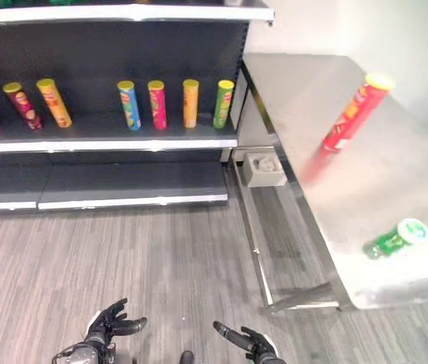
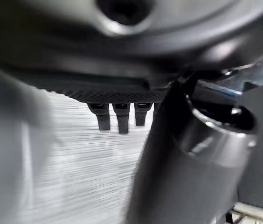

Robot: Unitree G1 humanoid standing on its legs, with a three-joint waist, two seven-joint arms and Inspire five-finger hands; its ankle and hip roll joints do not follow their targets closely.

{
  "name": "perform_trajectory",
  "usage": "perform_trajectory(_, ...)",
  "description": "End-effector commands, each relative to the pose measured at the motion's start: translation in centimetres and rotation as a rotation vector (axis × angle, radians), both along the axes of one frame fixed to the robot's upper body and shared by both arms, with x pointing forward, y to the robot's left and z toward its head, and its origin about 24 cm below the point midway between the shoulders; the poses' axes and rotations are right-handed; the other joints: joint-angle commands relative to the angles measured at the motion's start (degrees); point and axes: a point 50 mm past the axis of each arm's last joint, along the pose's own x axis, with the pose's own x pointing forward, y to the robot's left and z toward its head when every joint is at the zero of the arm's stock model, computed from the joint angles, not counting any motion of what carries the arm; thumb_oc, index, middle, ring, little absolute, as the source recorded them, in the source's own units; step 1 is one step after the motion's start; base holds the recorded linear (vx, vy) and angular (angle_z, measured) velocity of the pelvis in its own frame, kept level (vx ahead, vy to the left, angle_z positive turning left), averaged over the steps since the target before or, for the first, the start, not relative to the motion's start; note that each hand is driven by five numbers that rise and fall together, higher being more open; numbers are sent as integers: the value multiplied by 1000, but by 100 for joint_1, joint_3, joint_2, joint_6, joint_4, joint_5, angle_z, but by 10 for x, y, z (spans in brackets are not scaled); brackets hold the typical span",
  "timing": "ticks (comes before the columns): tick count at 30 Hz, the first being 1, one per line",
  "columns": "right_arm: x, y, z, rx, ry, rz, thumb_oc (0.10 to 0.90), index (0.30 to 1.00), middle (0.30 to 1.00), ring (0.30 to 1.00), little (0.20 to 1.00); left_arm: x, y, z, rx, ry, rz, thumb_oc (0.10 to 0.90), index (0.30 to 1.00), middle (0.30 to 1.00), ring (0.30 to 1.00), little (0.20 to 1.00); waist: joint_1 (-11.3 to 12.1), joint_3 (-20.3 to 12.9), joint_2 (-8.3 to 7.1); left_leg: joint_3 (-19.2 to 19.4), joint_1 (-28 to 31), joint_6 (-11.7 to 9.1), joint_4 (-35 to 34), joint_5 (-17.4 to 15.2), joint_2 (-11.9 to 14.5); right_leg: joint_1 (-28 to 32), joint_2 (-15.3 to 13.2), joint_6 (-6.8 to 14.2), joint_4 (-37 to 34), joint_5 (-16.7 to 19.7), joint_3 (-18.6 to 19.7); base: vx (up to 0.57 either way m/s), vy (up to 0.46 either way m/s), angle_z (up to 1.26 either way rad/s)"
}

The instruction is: Put the goods on the table back onto the shelves and tidy them up.

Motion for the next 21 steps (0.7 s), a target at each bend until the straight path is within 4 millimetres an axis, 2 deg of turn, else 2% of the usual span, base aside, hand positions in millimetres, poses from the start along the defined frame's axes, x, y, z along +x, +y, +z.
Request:
perform_trajectory(1,-1,-21,8,-49,-51,0,800,900,900,900,900,14,-9,6,-6,-66,-23,800,900,900,900,900,-95,11,134,448,1723,149,-4033,-541,-120,-469,-651,1353,-130,605,-100,223,48,-84)
perform_trajectory(2,-1,-21,8,-54,-49,11,800,900,900,900,900,13,-10,5,-5,-64,-22,800,900,900,900,900,15,36,165,306,1638,225,-4484,-663,-299,-405,-619,1387,-130,556,0,209,118,-75)
perform_trajectory(3,-1,-19,7,-57,-44,25,800,900,900,900,900,12,-11,4,-5,-60,-22,800,900,900,900,900,159,-11,256,-184,1525,254,-5417,-506,-541,-370,-539,1421,-130,497,148,247,133,-74)
perform_trajectory(4,-1,-18,7,-61,-41,32,800,900,900,900,900,14,-11,5,2,-64,-28,800,900,900,900,900,234,-31,311,-600,1476,266,-5820,-323,-718,-288,-457,1425,-130,421,281,276,152,-85)
perform_trajectory(5,-5,-16,4,-62,-23,46,800,900,900,900,900,12,-13,3,1,-53,-33,800,900,900,900,900,234,-76,358,-777,1594,284,-6077,-278,-762,-247,-392,1420,-130,368,401,169,92,-146)
perform_trajectory(7,-5,-16,4,-62,-23,46,800,900,900,900,900,12,-13,3,1,-53,-34,800,900,900,900,900,239,-68,358,-773,1614,284,-6093,-273,-760,-236,-391,1420,-130,366,406,97,139,-174)
perform_trajectory(8,-16,-9,-2,-49,17,49,800,900,900,900,900,-4,-10,-6,17,19,-42,800,900,900,900,900,146,-264,410,-596,1952,357,-6415,-298,-766,-301,-424,1477,-130,405,607,114,222,-87)
perform_trajectory(13,-26,-4,-7,-50,66,74,800,900,900,900,900,-13,-4,-10,35,57,-35,800,900,900,900,900,150,-278,381,-349,2071,494,-6415,-438,-796,-375,-509,1566,-127,535,821,41,133,-45)
perform_trajectory(17,-32,-2,-9,-49,96,84,800,900,900,900,900,-15,-1,-10,41,65,-35,800,900,900,900,900,137,-229,376,-227,2106,580,-6415,-505,-817,-511,-573,1641,41,586,918,-17,83,-17)
perform_trajectory(19,-25,0,-8,-50,82,94,800,900,900,900,900,-10,1,-8,48,55,-33,800,900,900,900,900,127,-124,390,-88,2085,627,-6415,-510,-781,-822,-611,1731,455,603,918,-115,45,7)
perform_trajectory(20,-15,2,-6,-50,56,107,800,900,900,900,900,-6,5,-6,58,45,-31,800,900,900,900,900,212,-35,467,118,2044,637,-6415,-486,-640,-1099,-768,1786,855,558,443,-171,7,-10)
perform_trajectory(21,-13,3,-5,-48,48,111,800,900,900,900,900,-5,6,-5,59,44,-30,800,900,900,900,900,243,-18,503,180,2039,643,-6415,-476,-576,-1129,-878,1766,1020,452,159,-154,-7,-91)
